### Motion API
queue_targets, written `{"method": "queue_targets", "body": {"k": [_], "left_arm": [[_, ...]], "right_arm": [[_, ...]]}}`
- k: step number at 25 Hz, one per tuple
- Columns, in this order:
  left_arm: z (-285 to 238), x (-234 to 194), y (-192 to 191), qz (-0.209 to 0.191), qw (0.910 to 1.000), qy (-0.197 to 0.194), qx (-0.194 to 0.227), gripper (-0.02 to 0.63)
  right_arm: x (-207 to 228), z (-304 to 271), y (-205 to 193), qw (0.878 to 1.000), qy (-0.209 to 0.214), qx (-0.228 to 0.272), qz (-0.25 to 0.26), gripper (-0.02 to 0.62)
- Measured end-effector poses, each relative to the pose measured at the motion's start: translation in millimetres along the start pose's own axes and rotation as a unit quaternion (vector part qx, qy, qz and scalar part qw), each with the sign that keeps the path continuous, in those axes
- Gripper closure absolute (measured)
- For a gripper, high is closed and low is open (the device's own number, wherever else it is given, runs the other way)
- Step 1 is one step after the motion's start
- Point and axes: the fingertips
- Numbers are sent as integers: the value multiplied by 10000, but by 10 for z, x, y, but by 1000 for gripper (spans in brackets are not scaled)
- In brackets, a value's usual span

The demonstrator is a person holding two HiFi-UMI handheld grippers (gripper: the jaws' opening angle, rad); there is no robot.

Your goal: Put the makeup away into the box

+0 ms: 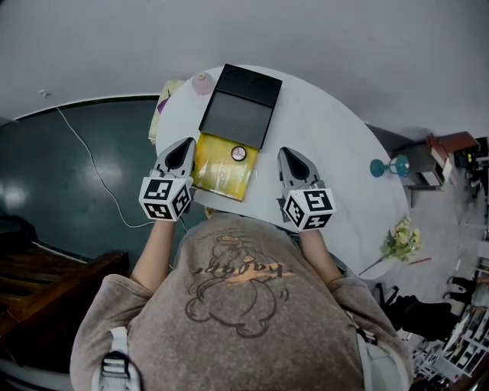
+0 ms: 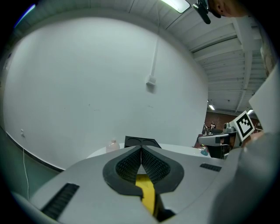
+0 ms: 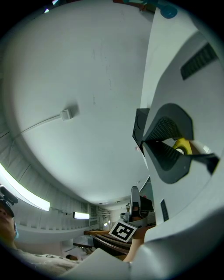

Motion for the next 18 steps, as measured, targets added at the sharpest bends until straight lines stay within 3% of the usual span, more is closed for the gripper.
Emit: {"method": "queue_targets", "body": {"k": [18], "left_arm": [[12,16,37,173,9998,-6,10,581]], "right_arm": [[22,13,-32,9999,-53,-79,-70,594]]}}
Point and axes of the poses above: the fingertips, and each gripper's own axes: z backward along the fingers, x to its right, y out of its top, and after that the axes turned 2 degrees about x, right-handed
